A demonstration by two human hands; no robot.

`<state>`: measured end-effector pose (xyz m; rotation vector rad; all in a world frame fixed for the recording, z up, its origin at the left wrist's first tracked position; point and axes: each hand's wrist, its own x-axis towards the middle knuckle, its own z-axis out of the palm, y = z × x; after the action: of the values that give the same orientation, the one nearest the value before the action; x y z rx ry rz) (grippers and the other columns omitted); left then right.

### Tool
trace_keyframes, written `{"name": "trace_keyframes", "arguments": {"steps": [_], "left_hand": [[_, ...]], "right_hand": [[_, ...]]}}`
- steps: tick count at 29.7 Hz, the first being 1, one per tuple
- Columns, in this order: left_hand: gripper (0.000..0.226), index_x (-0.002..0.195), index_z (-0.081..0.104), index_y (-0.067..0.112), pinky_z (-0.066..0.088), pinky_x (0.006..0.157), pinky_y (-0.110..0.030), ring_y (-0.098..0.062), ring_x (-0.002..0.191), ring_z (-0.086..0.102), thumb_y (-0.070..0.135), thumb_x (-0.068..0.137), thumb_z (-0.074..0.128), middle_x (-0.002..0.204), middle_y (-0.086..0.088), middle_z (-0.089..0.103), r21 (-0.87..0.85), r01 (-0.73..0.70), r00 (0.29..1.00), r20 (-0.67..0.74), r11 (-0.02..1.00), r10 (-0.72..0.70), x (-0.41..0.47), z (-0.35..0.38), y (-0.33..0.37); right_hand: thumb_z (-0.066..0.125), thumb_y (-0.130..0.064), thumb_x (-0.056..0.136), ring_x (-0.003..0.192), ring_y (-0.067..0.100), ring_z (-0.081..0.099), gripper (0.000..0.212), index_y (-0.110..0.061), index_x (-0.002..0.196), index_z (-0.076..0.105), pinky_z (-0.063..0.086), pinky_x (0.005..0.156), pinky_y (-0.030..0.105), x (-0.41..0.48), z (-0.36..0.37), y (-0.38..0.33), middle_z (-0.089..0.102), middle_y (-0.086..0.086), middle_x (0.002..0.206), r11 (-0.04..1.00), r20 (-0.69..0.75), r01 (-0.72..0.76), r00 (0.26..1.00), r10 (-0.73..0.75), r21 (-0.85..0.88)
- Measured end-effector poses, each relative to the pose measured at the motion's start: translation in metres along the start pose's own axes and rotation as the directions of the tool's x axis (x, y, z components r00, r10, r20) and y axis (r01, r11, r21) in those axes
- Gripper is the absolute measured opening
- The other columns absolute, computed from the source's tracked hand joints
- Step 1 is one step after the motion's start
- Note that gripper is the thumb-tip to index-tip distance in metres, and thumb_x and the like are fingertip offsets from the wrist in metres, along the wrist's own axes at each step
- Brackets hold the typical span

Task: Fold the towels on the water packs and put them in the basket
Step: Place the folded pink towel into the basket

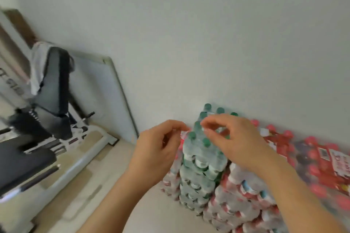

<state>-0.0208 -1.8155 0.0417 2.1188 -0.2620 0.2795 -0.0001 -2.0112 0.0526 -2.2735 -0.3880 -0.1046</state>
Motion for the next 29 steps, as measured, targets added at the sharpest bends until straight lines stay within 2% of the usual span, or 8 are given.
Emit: {"name": "trace_keyframes", "arguments": {"steps": [3, 7, 10, 12, 14, 17, 22, 29], "left_hand": [[0.029, 0.085, 0.068, 0.034, 0.036, 0.051, -0.012, -0.005, 0.050, 0.049, 0.011, 0.092, 0.052, 0.063, 0.012, 0.058, 0.051, 0.106, 0.989, -0.111, 0.993, -0.100, -0.018, -0.066, -0.036], [0.031, 0.090, 0.067, 0.034, 0.040, 0.065, -0.012, 0.000, 0.076, 0.056, 0.005, 0.088, 0.055, 0.079, 0.017, 0.061, 0.166, 0.203, 0.943, -0.298, 0.965, -0.147, -0.037, -0.139, -0.087], [0.037, 0.095, 0.067, 0.031, 0.041, 0.069, -0.013, 0.001, 0.085, 0.054, -0.001, 0.083, 0.052, 0.086, 0.016, 0.060, 0.236, 0.321, 0.898, -0.385, 0.917, -0.215, -0.049, -0.185, -0.128], [0.037, 0.099, 0.067, 0.030, 0.040, 0.072, -0.012, 0.003, 0.088, 0.054, 0.000, 0.084, 0.051, 0.091, 0.020, 0.059, 0.257, 0.400, 0.860, -0.437, 0.880, -0.263, -0.054, -0.213, -0.155], [0.035, 0.105, 0.066, 0.029, 0.043, 0.078, -0.014, 0.003, 0.091, 0.054, 0.005, 0.086, 0.050, 0.098, 0.020, 0.059, 0.291, 0.476, 0.824, -0.477, 0.830, -0.305, -0.055, -0.241, -0.185], [0.036, 0.116, 0.063, 0.027, 0.045, 0.091, -0.021, -0.001, 0.099, 0.054, 0.009, 0.088, 0.050, 0.112, 0.014, 0.061, 0.341, 0.589, 0.767, -0.522, 0.732, -0.374, -0.048, -0.288, -0.232], [0.041, 0.130, 0.053, 0.027, 0.042, 0.103, -0.030, -0.009, 0.119, 0.051, 0.016, 0.092, 0.046, 0.130, 0.010, 0.057, 0.330, 0.766, 0.627, -0.577, 0.552, -0.524, -0.035, -0.367, -0.302], [0.038, 0.127, 0.057, 0.024, 0.044, 0.096, -0.029, -0.012, 0.117, 0.053, 0.017, 0.092, 0.044, 0.128, 0.007, 0.059, 0.256, 0.881, 0.455, -0.693, 0.399, -0.560, -0.045, -0.456, -0.379]], "right_hand": [[0.063, -0.022, 0.090, 0.086, -0.005, 0.063, 0.018, -0.033, 0.103, 0.068, 0.051, 0.074, 0.011, 0.034, 0.065, -0.043, 0.068, -0.019, 0.094, 0.990, 0.136, 0.032, 0.989, -0.051, 0.139], [0.064, -0.020, 0.089, 0.084, -0.002, 0.065, 0.019, -0.036, 0.100, 0.067, 0.049, 0.064, 0.012, 0.076, 0.148, -0.089, 0.068, -0.023, 0.093, 0.952, 0.277, 0.041, 0.952, -0.129, 0.303], [0.064, -0.021, 0.089, 0.097, -0.004, 0.061, 0.022, -0.037, 0.105, 0.064, 0.052, 0.079, 0.020, 0.106, 0.213, -0.116, 0.068, -0.019, 0.103, 0.923, 0.387, 0.047, 0.899, -0.206, 0.383], [0.063, -0.024, 0.090, 0.104, -0.008, 0.057, 0.028, -0.042, 0.110, 0.059, 0.049, 0.089, 0.020, 0.128, 0.255, -0.132, 0.063, -0.020, 0.114, 0.908, 0.459, 0.024, 0.857, -0.234, 0.419], [0.061, -0.031, 0.091, 0.110, -0.011, 0.052, 0.034, -0.047, 0.118, 0.051, 0.044, 0.097, 0.021, 0.152, 0.298, -0.147, 0.056, -0.024, 0.124, 0.910, 0.528, 0.016, 0.810, -0.255, 0.414], [0.057, -0.043, 0.091, 0.126, 0.000, 0.044, 0.045, -0.051, 0.131, 0.040, 0.035, 0.109, 0.031, 0.193, 0.360, -0.168, 0.047, -0.022, 0.135, 0.921, 0.620, -0.006, 0.741, -0.258, 0.391], [0.051, -0.045, 0.094, 0.137, 0.008, 0.030, 0.059, -0.045, 0.146, 0.025, 0.028, 0.110, 0.032, 0.257, 0.454, -0.220, 0.033, -0.014, 0.149, 0.930, 0.740, -0.040, 0.619, -0.263, 0.364], [0.052, -0.038, 0.096, 0.139, 0.012, 0.031, 0.060, -0.042, 0.147, 0.021, 0.032, 0.109, 0.037, 0.305, 0.582, -0.300, 0.029, -0.010, 0.154, 0.929, 0.838, -0.001, 0.432, -0.333, 0.369]]}}
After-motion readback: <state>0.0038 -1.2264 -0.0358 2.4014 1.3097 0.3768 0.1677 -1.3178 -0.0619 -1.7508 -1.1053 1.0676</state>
